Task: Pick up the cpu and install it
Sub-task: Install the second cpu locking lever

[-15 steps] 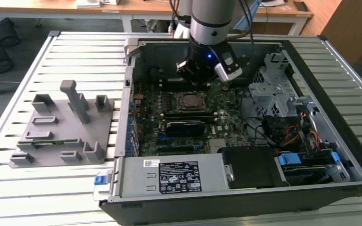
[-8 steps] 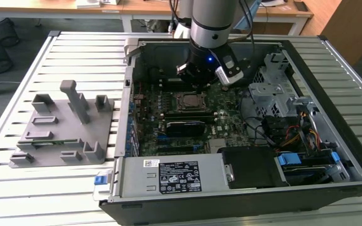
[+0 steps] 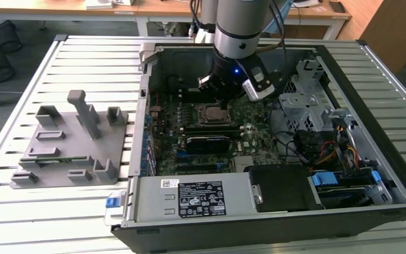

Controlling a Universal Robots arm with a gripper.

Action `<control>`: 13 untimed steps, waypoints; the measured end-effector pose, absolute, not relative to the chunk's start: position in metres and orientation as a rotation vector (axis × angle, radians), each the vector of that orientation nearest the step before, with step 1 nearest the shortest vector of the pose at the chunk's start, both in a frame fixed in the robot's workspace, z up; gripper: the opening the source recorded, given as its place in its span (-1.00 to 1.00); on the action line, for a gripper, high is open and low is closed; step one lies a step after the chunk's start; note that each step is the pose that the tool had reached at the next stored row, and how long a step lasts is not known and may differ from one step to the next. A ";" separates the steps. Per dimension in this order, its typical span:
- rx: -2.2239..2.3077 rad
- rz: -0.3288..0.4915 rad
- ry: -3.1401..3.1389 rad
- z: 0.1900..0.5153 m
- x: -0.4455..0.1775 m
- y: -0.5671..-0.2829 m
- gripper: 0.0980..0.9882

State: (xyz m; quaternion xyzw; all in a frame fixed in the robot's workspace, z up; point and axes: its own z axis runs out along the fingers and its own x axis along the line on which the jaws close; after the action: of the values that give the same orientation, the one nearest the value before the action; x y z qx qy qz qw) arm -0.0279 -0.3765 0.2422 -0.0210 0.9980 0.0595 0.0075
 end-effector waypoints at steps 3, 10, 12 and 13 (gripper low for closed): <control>-0.066 0.186 3.120 0.242 -0.028 -0.380 -0.98; -0.066 0.186 3.121 0.241 -0.028 -0.391 -0.98; -0.066 0.186 3.121 0.241 -0.028 -0.392 -0.98; -0.065 0.186 3.121 0.240 -0.028 -0.392 -0.98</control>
State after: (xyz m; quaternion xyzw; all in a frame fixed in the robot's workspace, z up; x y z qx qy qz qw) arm -0.0282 -0.3922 0.2398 -0.0209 0.9980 0.0596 0.0071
